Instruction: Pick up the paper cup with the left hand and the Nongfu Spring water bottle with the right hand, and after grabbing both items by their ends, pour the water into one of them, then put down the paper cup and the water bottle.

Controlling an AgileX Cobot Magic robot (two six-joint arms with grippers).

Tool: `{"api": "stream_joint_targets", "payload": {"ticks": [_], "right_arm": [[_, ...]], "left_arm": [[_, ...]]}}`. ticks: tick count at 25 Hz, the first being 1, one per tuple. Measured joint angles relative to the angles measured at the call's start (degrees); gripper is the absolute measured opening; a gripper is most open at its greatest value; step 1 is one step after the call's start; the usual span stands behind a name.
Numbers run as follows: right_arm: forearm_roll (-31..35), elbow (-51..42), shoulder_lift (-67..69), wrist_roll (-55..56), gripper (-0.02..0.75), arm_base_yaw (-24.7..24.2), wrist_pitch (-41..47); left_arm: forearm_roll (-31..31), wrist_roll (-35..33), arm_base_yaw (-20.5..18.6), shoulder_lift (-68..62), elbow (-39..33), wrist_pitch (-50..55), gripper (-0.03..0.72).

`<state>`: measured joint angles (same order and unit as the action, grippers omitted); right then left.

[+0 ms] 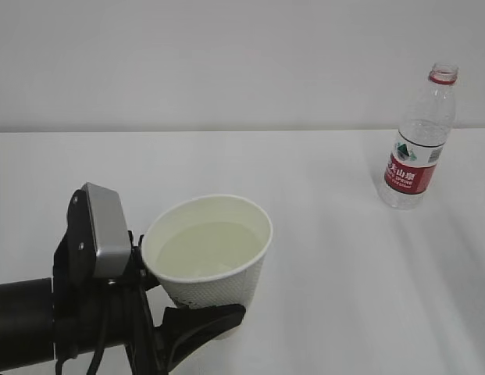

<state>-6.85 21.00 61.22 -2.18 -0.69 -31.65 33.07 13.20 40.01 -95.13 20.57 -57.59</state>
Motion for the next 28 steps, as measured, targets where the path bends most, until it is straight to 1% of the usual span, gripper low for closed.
{"api": "stream_joint_targets", "payload": {"ticks": [2,12,16,20,28], "right_arm": [[0.0,0.0,0.0,0.0,0.591,0.0,0.11],[0.0,0.0,0.0,0.0,0.59,0.0,0.23],[0.0,0.0,0.0,0.0,0.59,0.0,0.44],[-0.65,0.0,0.0,1.31,0.591,0.0,2.69],[-4.18,0.0,0.0,6.68,0.59,0.0,6.13]], "left_arm": [[-1.51,-2.0,0.0,0.0,0.0,0.0,0.501],[-12.35,-7.7,-0.31,0.0,0.0,0.0,0.501],[-15.76,-10.05,-0.31,0.0,0.0,0.0,0.501],[-17.61,-10.94,-0.61,0.0,0.0,0.0,0.501],[-18.1,-11.24,-4.44,-0.09,0.0,0.0,0.501]]}}
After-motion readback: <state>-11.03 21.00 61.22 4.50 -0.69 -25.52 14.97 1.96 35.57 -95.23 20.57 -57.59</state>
